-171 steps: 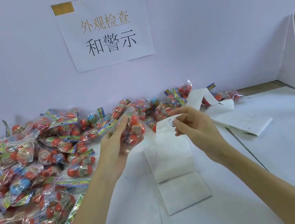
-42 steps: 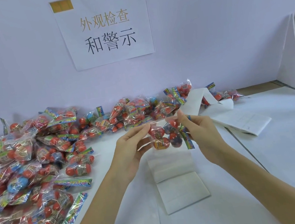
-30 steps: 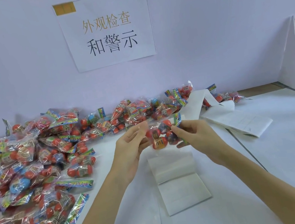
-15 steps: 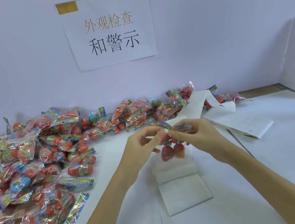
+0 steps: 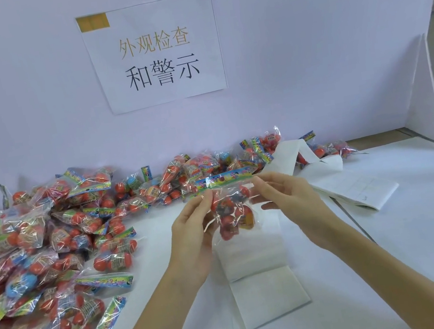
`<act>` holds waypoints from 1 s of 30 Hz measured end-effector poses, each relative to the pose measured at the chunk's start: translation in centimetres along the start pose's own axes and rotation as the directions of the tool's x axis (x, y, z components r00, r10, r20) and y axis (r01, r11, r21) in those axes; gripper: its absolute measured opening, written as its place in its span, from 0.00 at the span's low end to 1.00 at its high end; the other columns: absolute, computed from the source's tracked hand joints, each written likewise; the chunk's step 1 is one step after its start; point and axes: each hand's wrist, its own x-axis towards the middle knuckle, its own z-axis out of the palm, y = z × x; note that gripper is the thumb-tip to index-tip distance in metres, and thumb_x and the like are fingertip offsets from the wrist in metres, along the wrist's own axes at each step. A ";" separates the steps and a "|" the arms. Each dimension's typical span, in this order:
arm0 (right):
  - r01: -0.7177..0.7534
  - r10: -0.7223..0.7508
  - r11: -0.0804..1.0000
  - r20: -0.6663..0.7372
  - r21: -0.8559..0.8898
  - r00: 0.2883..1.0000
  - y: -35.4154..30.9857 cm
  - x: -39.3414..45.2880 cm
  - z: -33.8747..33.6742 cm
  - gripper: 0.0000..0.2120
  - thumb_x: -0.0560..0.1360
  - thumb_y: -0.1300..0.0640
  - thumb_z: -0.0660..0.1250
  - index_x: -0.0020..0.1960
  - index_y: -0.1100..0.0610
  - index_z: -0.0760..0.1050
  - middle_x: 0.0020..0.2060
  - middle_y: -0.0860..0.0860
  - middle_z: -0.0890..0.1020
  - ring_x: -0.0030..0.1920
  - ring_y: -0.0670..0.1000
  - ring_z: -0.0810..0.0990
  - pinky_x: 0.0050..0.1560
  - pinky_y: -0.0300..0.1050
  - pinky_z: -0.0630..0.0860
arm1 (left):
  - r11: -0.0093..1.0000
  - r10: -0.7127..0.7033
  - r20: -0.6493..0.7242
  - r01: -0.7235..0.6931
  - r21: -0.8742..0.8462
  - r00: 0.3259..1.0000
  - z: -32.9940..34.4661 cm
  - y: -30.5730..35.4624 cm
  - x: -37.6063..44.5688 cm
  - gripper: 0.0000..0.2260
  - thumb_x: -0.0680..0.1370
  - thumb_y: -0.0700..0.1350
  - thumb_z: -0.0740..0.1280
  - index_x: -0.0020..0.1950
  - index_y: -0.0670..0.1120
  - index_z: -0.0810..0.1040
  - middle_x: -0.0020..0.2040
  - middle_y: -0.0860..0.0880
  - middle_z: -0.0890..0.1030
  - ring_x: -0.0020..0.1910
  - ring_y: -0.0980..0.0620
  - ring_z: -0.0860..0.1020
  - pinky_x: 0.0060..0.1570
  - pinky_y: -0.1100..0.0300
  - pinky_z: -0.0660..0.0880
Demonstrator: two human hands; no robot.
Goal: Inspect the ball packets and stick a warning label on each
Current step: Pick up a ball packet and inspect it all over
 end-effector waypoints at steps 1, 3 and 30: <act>-0.001 0.001 1.000 0.036 -0.023 0.999 0.0 0.0 -0.1 0.14 0.80 0.44 0.69 0.60 0.51 0.84 0.49 0.47 0.89 0.50 0.47 0.87 0.50 0.38 0.81 | 0.999 0.025 -0.001 -0.025 0.022 1.000 -0.1 0.0 0.1 0.11 0.72 0.47 0.74 0.51 0.44 0.88 0.48 0.46 0.86 0.42 0.54 0.83 0.40 0.64 0.79; -0.007 0.009 0.999 0.055 -0.036 0.998 0.1 -0.1 0.1 0.13 0.80 0.45 0.69 0.58 0.52 0.85 0.48 0.48 0.89 0.49 0.47 0.86 0.53 0.42 0.82 | 0.996 0.065 0.026 -0.067 0.059 0.998 0.1 -0.2 0.1 0.09 0.74 0.45 0.74 0.50 0.43 0.88 0.49 0.45 0.87 0.43 0.53 0.84 0.42 0.63 0.80; 0.119 -0.175 0.935 -0.143 -0.333 0.974 0.0 -0.5 0.7 0.22 0.78 0.36 0.65 0.40 0.53 0.84 0.33 0.48 0.85 0.35 0.47 0.83 0.43 0.49 0.82 | 0.912 0.107 0.120 -0.146 0.384 0.987 0.7 -0.6 -0.4 0.08 0.78 0.52 0.72 0.47 0.49 0.88 0.43 0.45 0.87 0.40 0.50 0.84 0.41 0.59 0.82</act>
